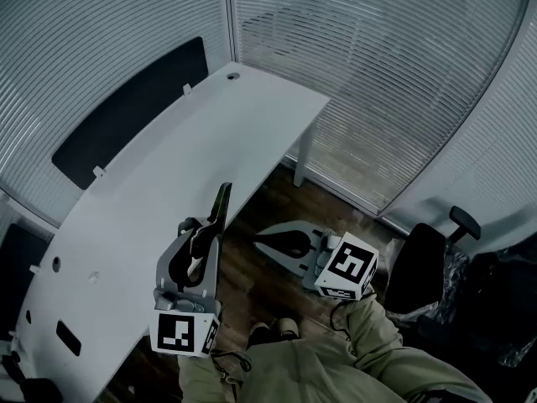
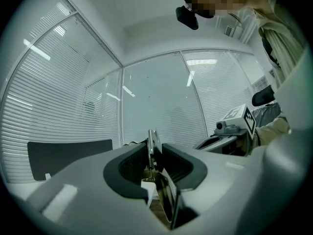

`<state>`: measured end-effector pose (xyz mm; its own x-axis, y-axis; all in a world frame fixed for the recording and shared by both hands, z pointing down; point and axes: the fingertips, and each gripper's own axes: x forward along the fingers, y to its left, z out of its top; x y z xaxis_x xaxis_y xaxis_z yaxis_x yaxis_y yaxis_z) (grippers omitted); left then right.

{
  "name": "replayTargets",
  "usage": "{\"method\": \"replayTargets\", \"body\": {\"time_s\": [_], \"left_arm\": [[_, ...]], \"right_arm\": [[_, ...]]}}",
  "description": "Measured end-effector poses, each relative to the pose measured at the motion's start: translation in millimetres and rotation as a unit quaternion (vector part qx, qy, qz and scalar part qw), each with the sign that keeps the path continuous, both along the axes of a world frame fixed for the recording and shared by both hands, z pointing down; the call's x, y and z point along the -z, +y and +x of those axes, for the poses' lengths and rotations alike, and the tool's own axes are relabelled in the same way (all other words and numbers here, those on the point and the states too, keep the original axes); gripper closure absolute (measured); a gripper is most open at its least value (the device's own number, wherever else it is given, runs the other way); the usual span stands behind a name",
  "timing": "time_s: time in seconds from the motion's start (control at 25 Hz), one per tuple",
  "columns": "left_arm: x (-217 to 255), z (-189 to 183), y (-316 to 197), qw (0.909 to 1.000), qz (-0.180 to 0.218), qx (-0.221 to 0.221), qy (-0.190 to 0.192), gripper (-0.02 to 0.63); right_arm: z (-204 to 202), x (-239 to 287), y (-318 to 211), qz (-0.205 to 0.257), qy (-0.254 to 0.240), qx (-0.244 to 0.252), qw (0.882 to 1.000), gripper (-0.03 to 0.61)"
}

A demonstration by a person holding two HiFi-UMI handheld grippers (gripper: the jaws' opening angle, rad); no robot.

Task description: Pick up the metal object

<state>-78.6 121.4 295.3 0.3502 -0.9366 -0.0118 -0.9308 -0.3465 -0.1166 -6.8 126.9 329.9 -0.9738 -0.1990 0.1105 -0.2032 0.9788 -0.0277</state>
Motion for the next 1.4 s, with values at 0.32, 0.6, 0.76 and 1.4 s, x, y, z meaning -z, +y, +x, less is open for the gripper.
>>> {"method": "replayTargets", "body": {"time_s": [0.32, 0.6, 0.76, 1.4], "left_arm": [[19.4, 6.7, 13.3, 0.9997, 0.003, -0.021, -0.013, 0.511], [15.0, 4.5, 36.2, 0.9996, 0.003, -0.026, -0.008, 0.511], [17.2, 9.4, 40.3, 0.9996, 0.006, -0.027, -0.009, 0.511], [26.6, 19.7, 42.3, 0.9992, 0.019, -0.033, -0.012, 0.511]], "right_arm": [[0.7, 22.8, 18.1, 0.010, -0.011, -0.011, 1.000, 0.583], [-2.5, 20.8, 43.0, 0.011, -0.011, -0.012, 1.000, 0.583], [2.5, 24.1, 49.6, 0.025, -0.007, -0.009, 1.000, 0.583], [11.9, 33.7, 51.9, 0.045, -0.008, -0.015, 0.999, 0.583]]}}
